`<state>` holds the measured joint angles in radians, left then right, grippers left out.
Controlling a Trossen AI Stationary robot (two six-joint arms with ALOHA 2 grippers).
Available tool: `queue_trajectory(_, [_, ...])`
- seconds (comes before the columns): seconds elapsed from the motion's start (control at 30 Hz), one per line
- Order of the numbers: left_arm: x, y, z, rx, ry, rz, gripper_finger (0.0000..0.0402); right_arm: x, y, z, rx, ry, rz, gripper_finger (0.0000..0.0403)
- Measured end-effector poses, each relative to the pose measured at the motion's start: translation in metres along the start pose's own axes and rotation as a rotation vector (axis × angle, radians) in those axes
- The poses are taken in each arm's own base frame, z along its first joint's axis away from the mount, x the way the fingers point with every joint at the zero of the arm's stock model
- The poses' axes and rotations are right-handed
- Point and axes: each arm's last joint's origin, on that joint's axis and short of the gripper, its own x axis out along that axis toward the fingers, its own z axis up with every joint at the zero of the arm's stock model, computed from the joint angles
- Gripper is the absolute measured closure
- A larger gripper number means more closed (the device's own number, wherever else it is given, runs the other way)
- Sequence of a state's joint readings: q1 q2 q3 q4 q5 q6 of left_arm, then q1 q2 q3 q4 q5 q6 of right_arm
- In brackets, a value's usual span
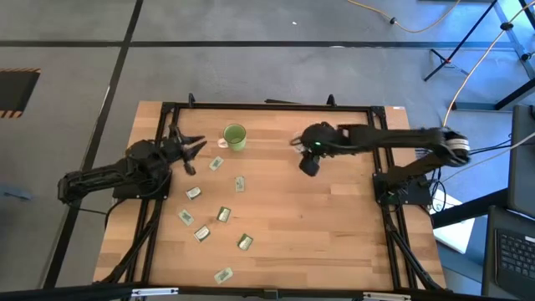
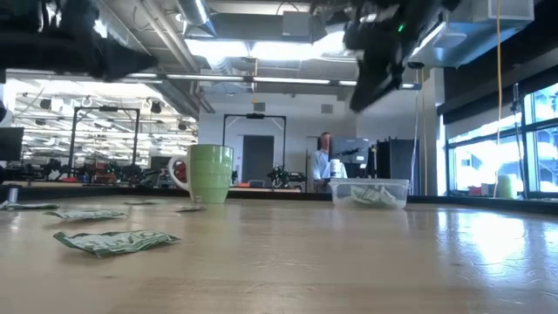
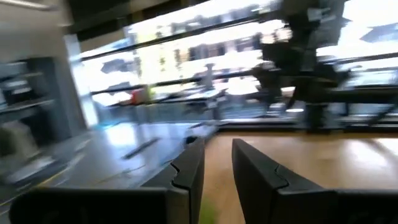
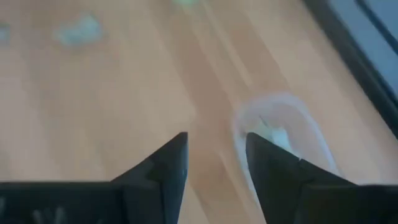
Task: Pick and place items into bin
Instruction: Put the white stevia packet into the transparent bin
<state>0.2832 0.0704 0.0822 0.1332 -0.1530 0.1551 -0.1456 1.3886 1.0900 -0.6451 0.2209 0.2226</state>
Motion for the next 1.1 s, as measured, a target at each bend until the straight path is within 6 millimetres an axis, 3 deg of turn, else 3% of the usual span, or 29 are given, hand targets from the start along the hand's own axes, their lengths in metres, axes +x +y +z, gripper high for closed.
queue_trajectory(0.17, [0.01, -0.004, 0.019, -0.028, 0.06, -0.192, 0.0313, -0.021, 0.011, -0.016, 0.006, -0.189, 0.156, 0.0238])
queue_trajectory(0.4, [0.049, -0.018, 0.017, 0.034, 0.51, -0.375, 0.0291, -0.015, 0.011, -0.042, 0.017, -0.223, 0.182, 0.0238])
queue_trajectory(0.67, [0.093, -0.057, -0.005, 0.124, 0.794, -0.536, 0.0303, -0.006, 0.01, -0.054, 0.034, -0.181, 0.173, 0.0238])
queue_trajectory(0.9, [0.112, -0.094, -0.029, 0.238, 0.908, -0.621, 0.0307, -0.007, 0.01, -0.053, 0.033, -0.183, 0.173, 0.0238])
queue_trajectory(1.1, [0.128, -0.113, -0.044, 0.256, 0.982, -0.594, 0.0294, -0.007, 0.01, -0.053, 0.031, -0.188, 0.174, 0.0238])
